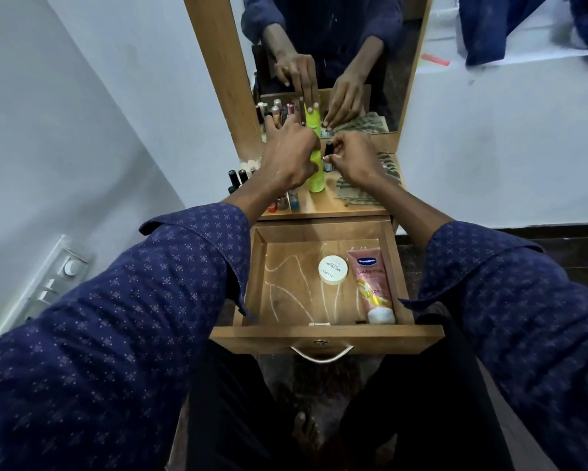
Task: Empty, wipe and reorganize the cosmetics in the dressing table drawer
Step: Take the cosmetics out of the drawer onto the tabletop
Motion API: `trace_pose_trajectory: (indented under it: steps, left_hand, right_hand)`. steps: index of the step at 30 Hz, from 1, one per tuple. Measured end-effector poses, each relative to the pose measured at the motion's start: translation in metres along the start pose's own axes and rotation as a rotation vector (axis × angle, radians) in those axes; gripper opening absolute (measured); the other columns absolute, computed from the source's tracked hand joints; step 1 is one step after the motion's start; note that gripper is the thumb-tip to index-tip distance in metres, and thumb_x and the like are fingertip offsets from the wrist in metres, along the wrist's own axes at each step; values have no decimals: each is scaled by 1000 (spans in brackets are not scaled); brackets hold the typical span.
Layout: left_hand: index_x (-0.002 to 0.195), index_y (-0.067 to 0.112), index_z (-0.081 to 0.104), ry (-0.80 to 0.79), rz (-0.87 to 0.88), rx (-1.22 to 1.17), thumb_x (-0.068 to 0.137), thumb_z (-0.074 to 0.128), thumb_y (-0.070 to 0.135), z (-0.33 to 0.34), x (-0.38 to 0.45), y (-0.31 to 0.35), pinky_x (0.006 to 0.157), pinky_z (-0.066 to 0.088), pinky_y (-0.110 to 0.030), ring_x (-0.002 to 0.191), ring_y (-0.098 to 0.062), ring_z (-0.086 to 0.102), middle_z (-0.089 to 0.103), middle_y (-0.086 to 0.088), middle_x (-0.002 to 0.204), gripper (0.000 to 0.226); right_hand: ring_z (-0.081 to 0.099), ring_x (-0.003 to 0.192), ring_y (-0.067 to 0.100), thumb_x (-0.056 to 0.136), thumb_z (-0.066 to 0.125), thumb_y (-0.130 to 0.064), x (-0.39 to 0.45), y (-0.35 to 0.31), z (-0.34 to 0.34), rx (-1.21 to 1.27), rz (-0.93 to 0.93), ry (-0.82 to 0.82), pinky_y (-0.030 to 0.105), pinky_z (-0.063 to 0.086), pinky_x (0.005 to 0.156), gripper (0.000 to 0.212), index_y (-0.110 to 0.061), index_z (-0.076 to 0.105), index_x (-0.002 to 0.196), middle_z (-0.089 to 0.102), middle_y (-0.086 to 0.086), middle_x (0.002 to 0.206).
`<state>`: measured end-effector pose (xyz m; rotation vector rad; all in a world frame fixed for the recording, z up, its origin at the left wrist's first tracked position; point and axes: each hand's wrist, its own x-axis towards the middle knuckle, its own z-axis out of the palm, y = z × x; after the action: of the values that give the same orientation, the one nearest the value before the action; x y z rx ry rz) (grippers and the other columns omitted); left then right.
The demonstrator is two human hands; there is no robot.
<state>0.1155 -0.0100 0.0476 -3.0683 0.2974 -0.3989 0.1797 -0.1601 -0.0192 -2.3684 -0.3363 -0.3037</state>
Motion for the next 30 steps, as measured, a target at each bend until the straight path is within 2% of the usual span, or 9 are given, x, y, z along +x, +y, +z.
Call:
trace_pose_trajectory:
  steps: [5, 11, 17, 21, 26, 28, 30]
  left_hand:
    - [108, 29, 79, 5, -10, 39, 86, 79, 26, 8, 12, -10, 109, 28, -60, 119, -27, 50, 69, -2, 105, 22]
    - [104, 28, 79, 27, -21, 67, 84, 79, 23, 18, 21, -16, 106, 29, -60, 117, -27, 51, 70, -2, 104, 20]
    - [99, 25, 78, 50, -31, 60, 83, 79, 20, 24, 21, -15, 106, 31, -58, 113, -26, 52, 69, 1, 100, 17]
    - [104, 24, 77, 54, -7, 70, 85, 78, 20, 23, 17, -13, 106, 32, -58, 117, -26, 51, 71, 2, 110, 20]
    - [117, 19, 73, 124, 59, 31, 91, 74, 24, 18, 8, -1, 112, 36, -55, 121, -26, 51, 69, -2, 120, 27]
    - [121, 16, 71, 180, 117, -16, 93, 71, 20, 16, 0, 10, 106, 42, -47, 121, -27, 53, 69, -4, 121, 29]
    - [120, 14, 69, 225, 157, -90, 92, 66, 14, 17, -13, 23, 93, 51, -42, 114, -27, 59, 69, -6, 120, 28]
  right_hand:
    - [69, 77, 16, 89, 79, -12, 15, -2, 10, -24, -6, -5, 44, 60, 74, 6, -15, 76, 92, 72, 0, 80]
    - [69, 83, 17, 90, 78, -14, 24, -1, 19, -69, 7, 4, 38, 59, 74, 12, -14, 76, 102, 74, 2, 88]
    - [72, 86, 17, 89, 81, -17, 23, 1, 25, -73, 39, -1, 43, 61, 79, 15, -14, 78, 103, 77, 3, 91]
    - [71, 85, 16, 87, 81, -15, 19, 0, 21, -70, 15, 19, 42, 61, 78, 16, -14, 79, 102, 77, 2, 91]
    - [68, 84, 16, 84, 76, -4, 0, -2, 12, -70, -74, 90, 40, 60, 75, 17, -15, 77, 97, 75, 2, 93]
    - [67, 83, 13, 82, 71, -4, -9, -3, 5, -28, -128, 116, 39, 58, 71, 20, -19, 76, 95, 74, -2, 93]
    - [68, 86, 11, 80, 66, -2, -24, -5, 0, 2, -153, 159, 36, 57, 69, 28, -21, 76, 97, 76, -4, 96]
